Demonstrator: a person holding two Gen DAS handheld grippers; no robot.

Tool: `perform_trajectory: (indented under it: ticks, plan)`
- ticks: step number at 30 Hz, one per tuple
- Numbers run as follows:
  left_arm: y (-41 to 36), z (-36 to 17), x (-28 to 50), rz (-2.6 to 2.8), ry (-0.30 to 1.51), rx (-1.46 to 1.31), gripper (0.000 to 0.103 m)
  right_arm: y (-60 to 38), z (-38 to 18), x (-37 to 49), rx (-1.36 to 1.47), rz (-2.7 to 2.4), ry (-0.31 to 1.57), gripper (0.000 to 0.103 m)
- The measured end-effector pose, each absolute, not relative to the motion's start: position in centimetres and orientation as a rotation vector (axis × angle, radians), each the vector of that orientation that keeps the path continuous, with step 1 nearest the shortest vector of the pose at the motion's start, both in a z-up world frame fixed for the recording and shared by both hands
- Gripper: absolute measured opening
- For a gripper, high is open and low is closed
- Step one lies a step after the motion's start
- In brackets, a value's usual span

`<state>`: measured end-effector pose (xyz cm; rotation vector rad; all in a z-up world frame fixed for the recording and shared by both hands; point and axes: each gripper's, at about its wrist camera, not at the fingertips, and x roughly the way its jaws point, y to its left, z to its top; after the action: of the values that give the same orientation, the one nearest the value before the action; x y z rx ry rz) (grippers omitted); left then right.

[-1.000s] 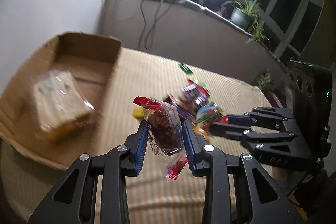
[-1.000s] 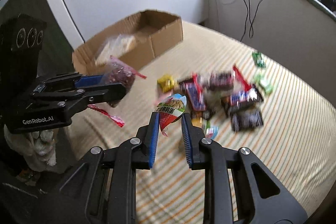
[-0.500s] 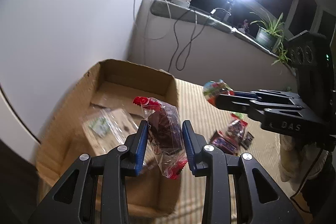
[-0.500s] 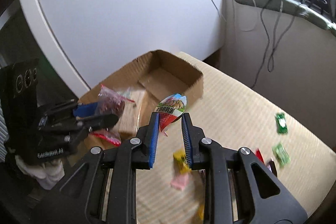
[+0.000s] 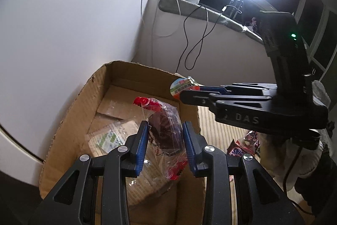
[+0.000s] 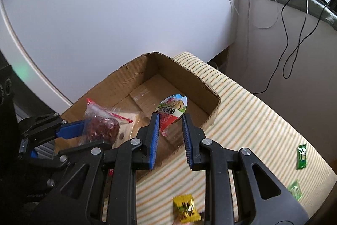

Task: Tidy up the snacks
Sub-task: 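Carry the fruit bag and jelly cup into the box and release both, then grasp the red-wrapped candy bag with the left gripper while the right gripper grasps the black candy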

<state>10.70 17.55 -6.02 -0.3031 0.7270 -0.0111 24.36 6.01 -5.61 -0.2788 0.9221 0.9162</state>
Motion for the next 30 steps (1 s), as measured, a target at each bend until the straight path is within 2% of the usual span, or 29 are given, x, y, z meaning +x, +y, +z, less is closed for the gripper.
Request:
perform_trajectory:
  ticks: [8,9,11,13,14,30]
  plan:
    - [18.1,-6.2,10.8,0.002,0.741,-0.317,0.033,6.7,-6.2,24.5,-0.284,0.925,0.925,0.023]
    - [18.1,-6.1,10.7,0.008,0.743,-0.314,0.036,6.8,-6.2,24.5,-0.284,0.926,0.927,0.023]
    - [18.2,-6.0,10.5,0.016,0.738,-0.319,0.036,6.9,-6.1,24.5,-0.285,0.922,0.925,0.030]
    - [18.3,-5.9,10.5,0.022,0.734,-0.320,0.036,6.8,-5.9,24.3,-0.286,0.910,0.905,0.053]
    - [18.3,-5.8,10.4,0.024,0.733,-0.320,0.037,6.5,-5.7,24.2,-0.285,0.907,0.898,0.055]
    - [15.9,-4.3,7.9,-0.013,0.695,-0.316,0.038,0.0,-2.4,21.6,-0.271,0.826,0.822,0.061]
